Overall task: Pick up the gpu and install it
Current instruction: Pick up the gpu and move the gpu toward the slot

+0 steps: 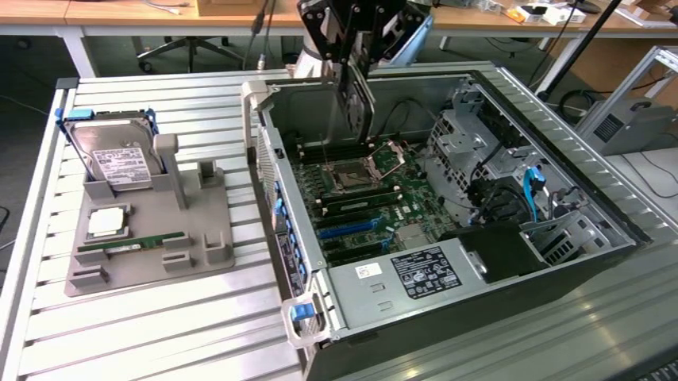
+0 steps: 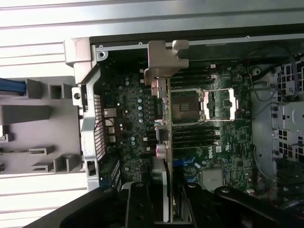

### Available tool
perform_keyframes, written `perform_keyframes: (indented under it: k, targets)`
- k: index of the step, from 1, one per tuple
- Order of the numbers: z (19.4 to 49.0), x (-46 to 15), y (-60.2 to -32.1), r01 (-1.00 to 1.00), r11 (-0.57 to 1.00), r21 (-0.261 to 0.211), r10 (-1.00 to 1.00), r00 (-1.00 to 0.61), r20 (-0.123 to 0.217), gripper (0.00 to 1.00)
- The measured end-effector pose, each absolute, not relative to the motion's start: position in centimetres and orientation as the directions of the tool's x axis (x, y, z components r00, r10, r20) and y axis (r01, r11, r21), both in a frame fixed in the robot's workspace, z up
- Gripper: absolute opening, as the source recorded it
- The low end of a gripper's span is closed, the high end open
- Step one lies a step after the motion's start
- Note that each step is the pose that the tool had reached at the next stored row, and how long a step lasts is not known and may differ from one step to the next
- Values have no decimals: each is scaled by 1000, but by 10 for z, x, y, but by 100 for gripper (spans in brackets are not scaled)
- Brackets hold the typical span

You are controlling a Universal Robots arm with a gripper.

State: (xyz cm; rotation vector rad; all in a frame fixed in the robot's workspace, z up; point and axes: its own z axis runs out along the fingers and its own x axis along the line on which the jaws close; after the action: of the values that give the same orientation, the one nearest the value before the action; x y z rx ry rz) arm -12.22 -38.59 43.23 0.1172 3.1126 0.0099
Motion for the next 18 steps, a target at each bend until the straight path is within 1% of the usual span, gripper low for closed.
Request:
perform_keyframes:
  k: [18]
  targets:
    - [420, -112, -386, 75, 997, 1, 75, -997, -27, 30]
